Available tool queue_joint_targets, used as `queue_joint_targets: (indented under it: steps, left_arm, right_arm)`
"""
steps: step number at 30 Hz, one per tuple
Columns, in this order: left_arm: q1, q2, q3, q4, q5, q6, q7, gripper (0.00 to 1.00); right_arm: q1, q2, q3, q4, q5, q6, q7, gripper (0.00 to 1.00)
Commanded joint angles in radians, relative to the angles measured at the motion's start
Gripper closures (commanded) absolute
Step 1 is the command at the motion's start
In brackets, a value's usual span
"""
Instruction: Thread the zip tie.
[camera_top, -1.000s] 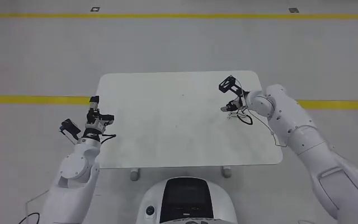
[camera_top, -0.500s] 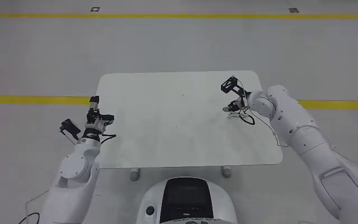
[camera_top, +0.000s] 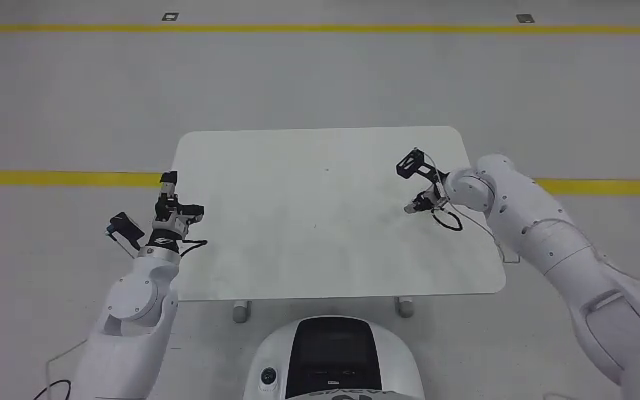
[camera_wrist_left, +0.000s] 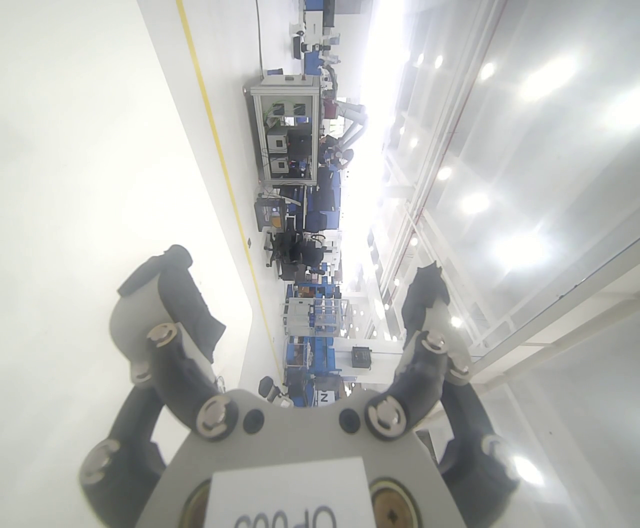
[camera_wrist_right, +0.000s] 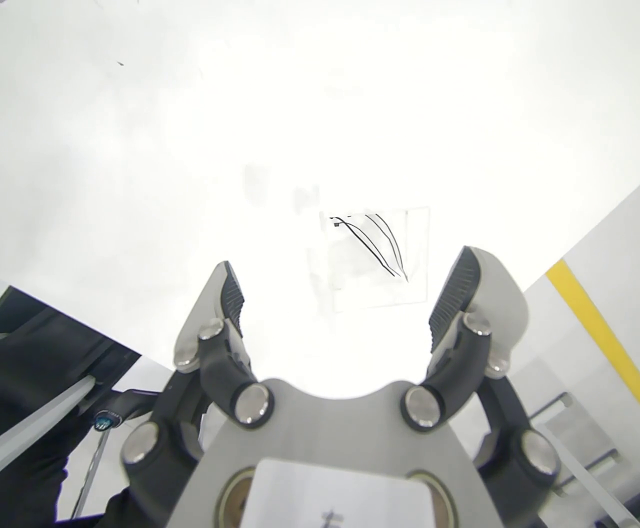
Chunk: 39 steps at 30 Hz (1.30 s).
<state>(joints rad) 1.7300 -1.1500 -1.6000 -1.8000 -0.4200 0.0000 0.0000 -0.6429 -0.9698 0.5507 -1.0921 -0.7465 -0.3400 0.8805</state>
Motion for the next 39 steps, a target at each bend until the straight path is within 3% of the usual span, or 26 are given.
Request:
queue_joint_targets:
  steps: [1, 12, 20, 22, 32, 39]
  left_arm:
    - [0.0, 0.0, 0.0, 0.0, 0.0, 0.0, 0.0, 0.0]
    - [0.0, 0.0, 0.0, 0.0, 0.0, 0.0, 0.0, 0.0]
    - [0.0, 0.0, 0.0, 0.0, 0.0, 0.0, 0.0, 0.0]
    - [0.0, 0.0, 0.0, 0.0, 0.0, 0.0, 0.0, 0.0]
    - [0.0, 0.0, 0.0, 0.0, 0.0, 0.0, 0.0, 0.0]
    - [0.0, 0.0, 0.0, 0.0, 0.0, 0.0, 0.0, 0.0]
  right_arm:
    - [0.0, 0.0, 0.0, 0.0, 0.0, 0.0, 0.0, 0.0]
    - [-0.004, 0.016, 0.012, 0.058, 0.043, 0.0, -0.03, 0.0]
    - [-0.004, 0.016, 0.012, 0.058, 0.043, 0.0, -0.03, 0.0]
    - [-0.017, 0.014, 0.01, 0.06, 0.024, 0.027, -0.047, 0.0]
    - [-0.021, 0.011, 0.011, 0.06, 0.021, 0.016, -0.047, 0.0]
    - [-0.049, 0.018, 0.041, 0.056, -0.019, 0.022, -0.086, 0.0]
